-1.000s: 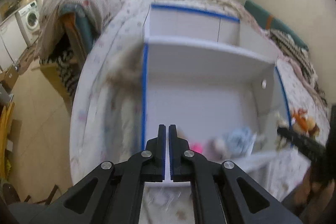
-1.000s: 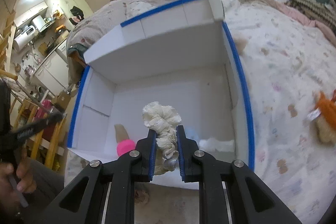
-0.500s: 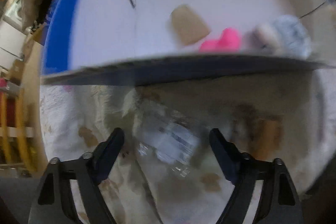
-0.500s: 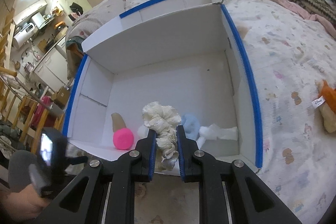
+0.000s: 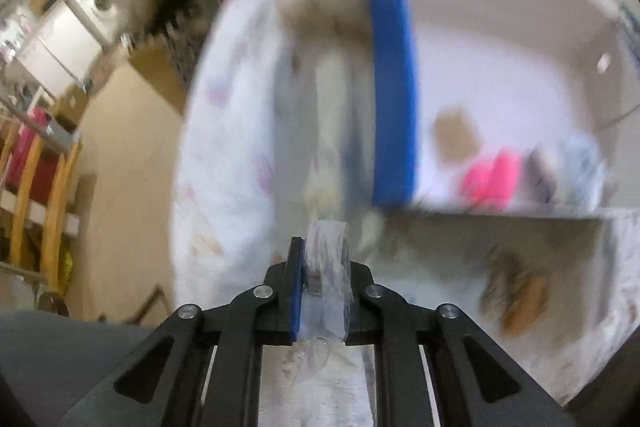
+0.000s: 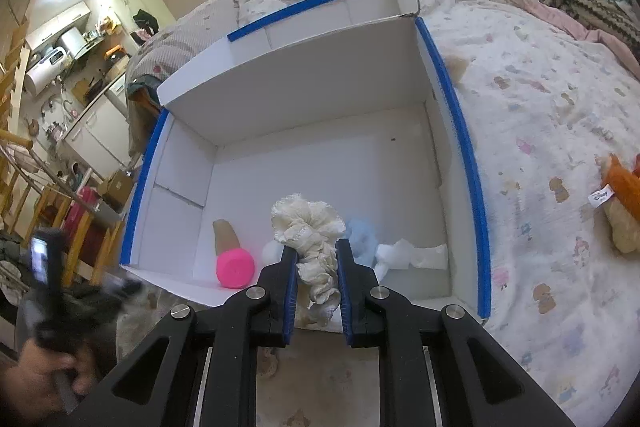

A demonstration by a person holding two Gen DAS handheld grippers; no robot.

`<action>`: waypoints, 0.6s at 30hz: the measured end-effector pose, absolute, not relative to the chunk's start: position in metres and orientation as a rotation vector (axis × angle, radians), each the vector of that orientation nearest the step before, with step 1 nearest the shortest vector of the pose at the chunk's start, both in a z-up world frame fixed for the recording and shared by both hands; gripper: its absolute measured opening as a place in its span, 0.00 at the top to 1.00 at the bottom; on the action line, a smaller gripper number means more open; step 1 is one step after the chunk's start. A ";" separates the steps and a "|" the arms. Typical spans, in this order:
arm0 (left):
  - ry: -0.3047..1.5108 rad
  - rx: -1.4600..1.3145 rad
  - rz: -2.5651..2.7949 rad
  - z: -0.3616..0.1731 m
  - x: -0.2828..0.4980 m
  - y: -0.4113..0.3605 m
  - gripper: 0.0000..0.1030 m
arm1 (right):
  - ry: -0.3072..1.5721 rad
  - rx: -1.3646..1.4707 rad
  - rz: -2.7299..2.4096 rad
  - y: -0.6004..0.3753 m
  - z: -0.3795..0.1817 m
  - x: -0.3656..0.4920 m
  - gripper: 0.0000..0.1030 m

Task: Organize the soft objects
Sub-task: 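Grasp the clear plastic packet with the left tool while the right tool holds the scrunchie over the box, then open the right tool dropping the scrunchie while the left tool releases the packet into the box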

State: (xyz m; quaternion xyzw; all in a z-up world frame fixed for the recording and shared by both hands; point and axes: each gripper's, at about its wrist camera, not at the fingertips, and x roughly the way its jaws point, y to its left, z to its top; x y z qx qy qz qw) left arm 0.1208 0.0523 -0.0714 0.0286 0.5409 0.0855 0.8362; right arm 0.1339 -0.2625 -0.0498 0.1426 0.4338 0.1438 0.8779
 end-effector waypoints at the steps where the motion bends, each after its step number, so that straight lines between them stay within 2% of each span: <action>1: 1.073 0.057 0.180 -0.050 0.114 0.051 0.88 | 0.903 0.304 0.297 -0.264 -0.050 0.134 0.81; 4: 0.948 0.057 0.173 -0.006 0.115 0.044 0.88 | 0.896 0.317 0.287 -0.266 -0.050 0.137 0.81; 8: 0.904 0.062 0.109 0.019 0.128 0.032 0.88 | 0.894 0.313 0.278 -0.265 -0.050 0.139 0.81; 18: 0.961 0.083 0.053 -0.005 0.193 -0.023 0.88 | 0.911 0.342 0.248 -0.274 -0.060 0.153 0.81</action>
